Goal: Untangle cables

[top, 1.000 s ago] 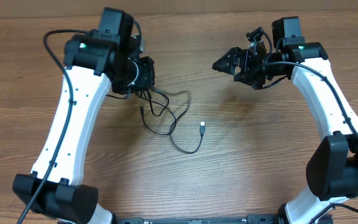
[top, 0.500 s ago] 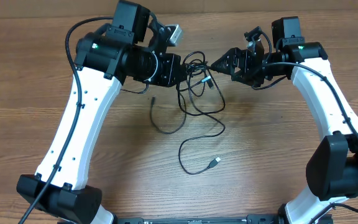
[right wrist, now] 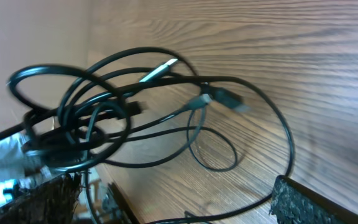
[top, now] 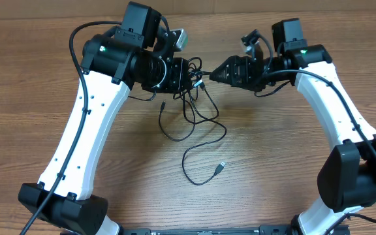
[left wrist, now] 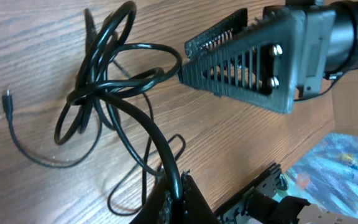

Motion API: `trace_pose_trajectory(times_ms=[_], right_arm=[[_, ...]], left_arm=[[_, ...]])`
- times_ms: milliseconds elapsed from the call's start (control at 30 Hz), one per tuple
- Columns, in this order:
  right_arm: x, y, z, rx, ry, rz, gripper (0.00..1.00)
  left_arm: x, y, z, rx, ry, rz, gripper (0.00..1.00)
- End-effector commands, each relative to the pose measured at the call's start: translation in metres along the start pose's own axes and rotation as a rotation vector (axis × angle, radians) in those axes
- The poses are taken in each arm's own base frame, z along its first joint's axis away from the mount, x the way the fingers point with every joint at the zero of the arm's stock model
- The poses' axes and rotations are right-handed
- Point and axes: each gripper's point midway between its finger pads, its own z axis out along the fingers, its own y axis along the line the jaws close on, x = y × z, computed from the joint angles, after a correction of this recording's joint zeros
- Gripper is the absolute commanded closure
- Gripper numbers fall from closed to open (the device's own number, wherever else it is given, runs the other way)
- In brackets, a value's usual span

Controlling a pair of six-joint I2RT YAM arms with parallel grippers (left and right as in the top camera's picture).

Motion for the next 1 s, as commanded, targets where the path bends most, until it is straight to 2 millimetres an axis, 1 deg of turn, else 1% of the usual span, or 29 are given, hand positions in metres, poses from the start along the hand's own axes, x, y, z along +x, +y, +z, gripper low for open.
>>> trace_pose_trajectory(times_ms=[0, 67, 133, 167, 233, 300, 367, 433, 467, 500, 667, 700, 733, 833, 933, 967], right_arm=[[0.003, 0.010, 0.010, -0.039, 0.014, -0.137, 0.01], [0.003, 0.015, 0.014, -0.046, 0.014, -0.188, 0.02], [0.002, 0.020, 0.018, -0.050, 0.014, -0.222, 0.06], [0.001, 0.022, 0.021, -0.050, 0.011, -0.237, 0.11], [0.000, 0.025, 0.026, -0.040, 0.006, -0.264, 0.16], [-0.001, 0.026, 0.031, -0.021, 0.004, -0.285, 0.16], [0.000, 0.027, 0.034, -0.004, 0.005, -0.298, 0.17], [-0.001, 0.029, 0.036, -0.004, 0.002, -0.306, 0.25], [-0.003, 0.029, 0.036, -0.006, -0.004, -0.313, 0.38], [-0.004, 0.029, 0.036, -0.006, -0.007, -0.316, 0.44], [-0.005, 0.031, 0.036, -0.011, -0.014, -0.316, 0.69], [-0.005, 0.031, 0.036, -0.013, -0.014, -0.316, 0.73], [-0.005, 0.032, 0.036, -0.016, -0.013, -0.316, 0.75], [-0.004, 0.034, 0.036, -0.028, -0.011, -0.316, 0.75], [-0.004, 0.034, 0.036, -0.030, -0.011, -0.313, 0.72], [-0.004, 0.034, 0.035, -0.030, -0.011, -0.311, 0.69]], left_arm=[[0.001, -0.006, -0.009, -0.003, -0.014, -0.028, 0.96], [0.003, -0.007, -0.008, -0.003, -0.004, -0.037, 0.96], [0.005, -0.011, -0.008, 0.021, 0.006, -0.041, 0.96], [0.006, -0.015, -0.008, 0.044, 0.013, -0.041, 0.96], [0.009, -0.025, -0.009, 0.102, 0.031, -0.040, 0.96], [0.012, -0.029, -0.010, 0.126, 0.045, -0.043, 0.96], [0.014, -0.028, -0.010, 0.122, 0.053, -0.049, 0.96], [0.016, -0.028, -0.010, 0.120, 0.063, -0.056, 0.96], [0.018, -0.028, -0.009, 0.120, 0.070, -0.056, 0.96], [0.019, -0.028, -0.009, 0.119, 0.072, -0.056, 0.96], [0.019, -0.028, -0.009, 0.115, 0.073, -0.053, 0.96], [0.019, -0.027, -0.009, 0.111, 0.072, -0.053, 0.96], [0.019, -0.027, -0.009, 0.109, 0.072, -0.053, 0.96], [0.019, -0.027, -0.009, 0.108, 0.071, -0.053, 0.96], [0.018, -0.025, -0.009, 0.099, 0.068, -0.053, 0.96], [0.017, -0.021, -0.008, 0.072, 0.060, -0.053, 0.96]])
